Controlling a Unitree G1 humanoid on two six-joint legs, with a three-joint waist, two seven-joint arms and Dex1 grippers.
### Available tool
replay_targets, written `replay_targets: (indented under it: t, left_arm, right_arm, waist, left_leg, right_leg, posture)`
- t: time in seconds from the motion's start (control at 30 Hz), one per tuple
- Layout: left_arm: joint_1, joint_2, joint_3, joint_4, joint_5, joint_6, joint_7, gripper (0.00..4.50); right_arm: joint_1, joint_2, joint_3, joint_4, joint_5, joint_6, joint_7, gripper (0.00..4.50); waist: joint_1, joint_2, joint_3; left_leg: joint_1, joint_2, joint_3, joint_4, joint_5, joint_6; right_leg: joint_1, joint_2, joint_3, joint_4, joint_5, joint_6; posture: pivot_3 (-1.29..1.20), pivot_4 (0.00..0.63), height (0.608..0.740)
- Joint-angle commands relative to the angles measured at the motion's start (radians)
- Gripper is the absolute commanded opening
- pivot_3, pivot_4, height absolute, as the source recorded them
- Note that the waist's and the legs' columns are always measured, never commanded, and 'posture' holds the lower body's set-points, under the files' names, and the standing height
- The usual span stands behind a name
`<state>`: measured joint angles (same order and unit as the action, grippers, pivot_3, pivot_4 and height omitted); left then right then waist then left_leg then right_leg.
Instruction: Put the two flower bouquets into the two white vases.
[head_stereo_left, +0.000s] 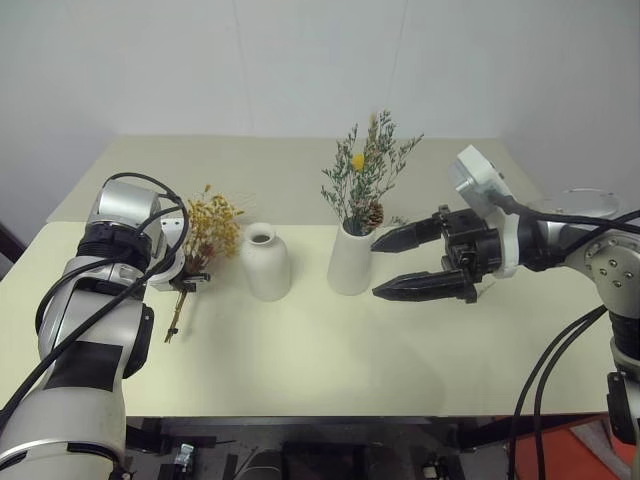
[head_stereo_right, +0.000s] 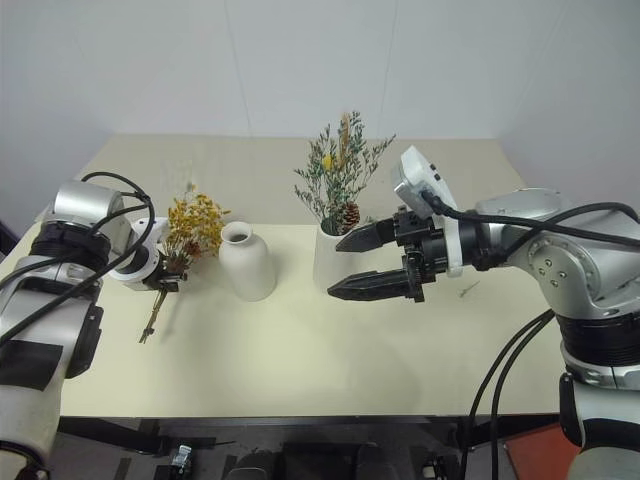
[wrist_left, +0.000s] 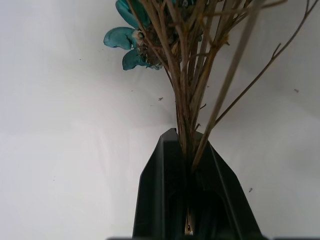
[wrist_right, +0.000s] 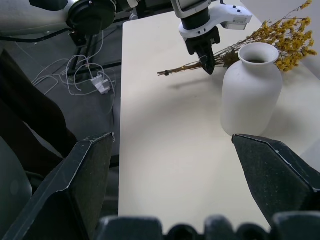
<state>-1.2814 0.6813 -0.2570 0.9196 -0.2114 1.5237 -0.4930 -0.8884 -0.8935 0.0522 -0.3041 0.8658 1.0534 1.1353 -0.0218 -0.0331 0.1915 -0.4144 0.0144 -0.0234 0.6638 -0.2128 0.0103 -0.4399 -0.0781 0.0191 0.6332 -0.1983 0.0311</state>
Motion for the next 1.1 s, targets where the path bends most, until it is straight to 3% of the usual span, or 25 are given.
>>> replay_targets:
  t: [0.03, 0.13, 0.3, 0.53, 0.67, 0.93, 1.1]
  left_arm:
    - [-0.025, 0.022, 0.018, -0.028, 0.025, -0.008, -0.003, 0.03]
    - [-0.048, 0.038, 0.034, -0.069, 0.043, -0.033, 0.007, 0.03]
    - [-0.046, 0.046, 0.163, -0.218, 0.061, -0.138, 0.089, 0.03]
    - [0.013, 0.099, 0.21, -0.554, -0.037, -0.173, -0.066, 0.03]
    - [0.04, 0.137, 0.229, -0.65, -0.079, -0.293, -0.171, 0.03]
    - [0.094, 0.123, 0.325, -0.667, -0.13, -0.581, -0.277, 0.03]
    - [0.082, 0.072, 0.414, -0.656, -0.183, -0.652, -0.273, 0.03]
  right_arm:
    - [-0.003, -0.002, -0.028, -0.016, 0.0, -0.025, 0.006, 4.5]
    - [0.001, -0.001, -0.031, -0.018, 0.0, -0.027, 0.004, 4.5]
    - [0.011, 0.008, -0.041, -0.025, 0.0, -0.037, -0.01, 4.5]
    - [-0.044, 0.092, -0.029, -0.023, 0.004, -0.041, -0.071, 4.5]
    - [-0.123, 0.158, 0.063, 0.007, -0.088, -0.055, -0.118, 4.5]
    - [-0.249, 0.299, 0.277, 0.224, -0.322, -0.082, -0.166, 4.5]
    - [-0.299, 0.356, 0.29, 0.309, -0.37, -0.072, -0.162, 4.5]
  waist:
    - [0.0, 0.0, 0.0]
    - [0.0, 0.0, 0.0]
    - [0.003, 0.0, 0.0]
    - [0.002, 0.0, 0.0]
    - [-0.002, 0.0, 0.0]
    - [0.001, 0.0, 0.0]
    - [0.004, 0.0, 0.0]
  left_leg:
    - [0.0, 0.0, 0.0, 0.0, 0.0, 0.0]
    - [0.0, 0.0, 0.0, 0.0, 0.0, 0.0]
    - [0.0, 0.0, 0.0, 0.0, 0.0, 0.0]
    - [0.0, 0.0, 0.0, 0.0, 0.0, 0.0]
    - [0.0, 0.0, 0.0, 0.001, 0.0, 0.0]
    - [0.0, 0.0, 0.0, 0.001, 0.0, 0.0]
    - [-0.001, 0.0, 0.0, 0.002, 0.0, -0.001]
  right_leg:
    - [0.0, 0.0, 0.0, 0.0, 0.0, 0.0]
    - [0.0, 0.0, 0.0, 0.0, 0.0, 0.0]
    - [0.0, 0.0, 0.0, 0.0, 0.0, 0.0]
    - [0.0, 0.0, 0.0, 0.0, 0.0, 0.0]
    - [-0.001, 0.0, 0.0, 0.001, 0.0, 0.0]
    - [-0.001, 0.0, 0.0, 0.003, 0.0, -0.001]
    - [-0.001, 0.0, -0.001, 0.008, 0.0, -0.001]
  posture:
    - [0.0, 0.15, 0.74]
    - [0.0, 0.15, 0.74]
    - [0.0, 0.15, 0.74]
    - [0.0, 0.15, 0.74]
    - [0.0, 0.15, 0.74]
    - [0.0, 0.15, 0.74]
    - [0.0, 0.15, 0.74]
